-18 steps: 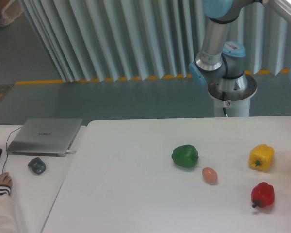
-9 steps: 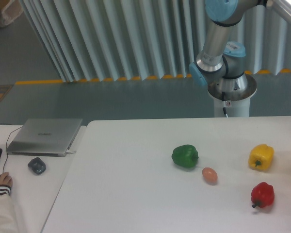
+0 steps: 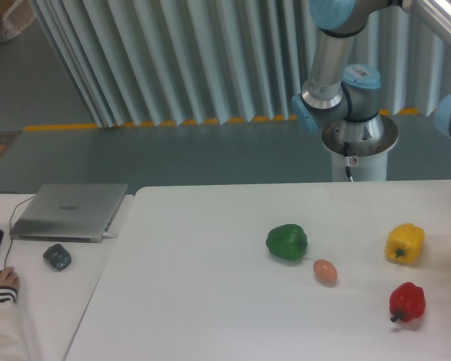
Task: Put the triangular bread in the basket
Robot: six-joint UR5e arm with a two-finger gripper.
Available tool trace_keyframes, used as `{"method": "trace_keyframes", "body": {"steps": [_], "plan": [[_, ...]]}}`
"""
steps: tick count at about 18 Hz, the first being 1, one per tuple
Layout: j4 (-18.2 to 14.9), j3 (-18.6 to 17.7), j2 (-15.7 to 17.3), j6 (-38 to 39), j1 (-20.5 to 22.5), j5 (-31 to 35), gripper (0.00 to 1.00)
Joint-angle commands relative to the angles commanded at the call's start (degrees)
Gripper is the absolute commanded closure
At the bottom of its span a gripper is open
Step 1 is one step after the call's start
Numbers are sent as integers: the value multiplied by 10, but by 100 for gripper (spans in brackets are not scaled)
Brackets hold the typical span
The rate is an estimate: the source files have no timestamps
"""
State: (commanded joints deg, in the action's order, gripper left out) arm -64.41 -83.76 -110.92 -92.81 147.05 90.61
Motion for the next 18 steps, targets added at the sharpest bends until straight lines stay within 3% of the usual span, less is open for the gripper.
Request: {"method": "trace_keyframes", "body": {"steps": [1,4,7,12,15,18], "plan": [[-17,0,6,3,-14,2,0],[-26,-11,22,3,-32,2,0],[-79,-16,45,4,-61,42,0],[-149,-19,59,8,-70,44,0],[-150,-29,62,67,-101,43,0],[-149,-29,60,76,-107,42,0]]}}
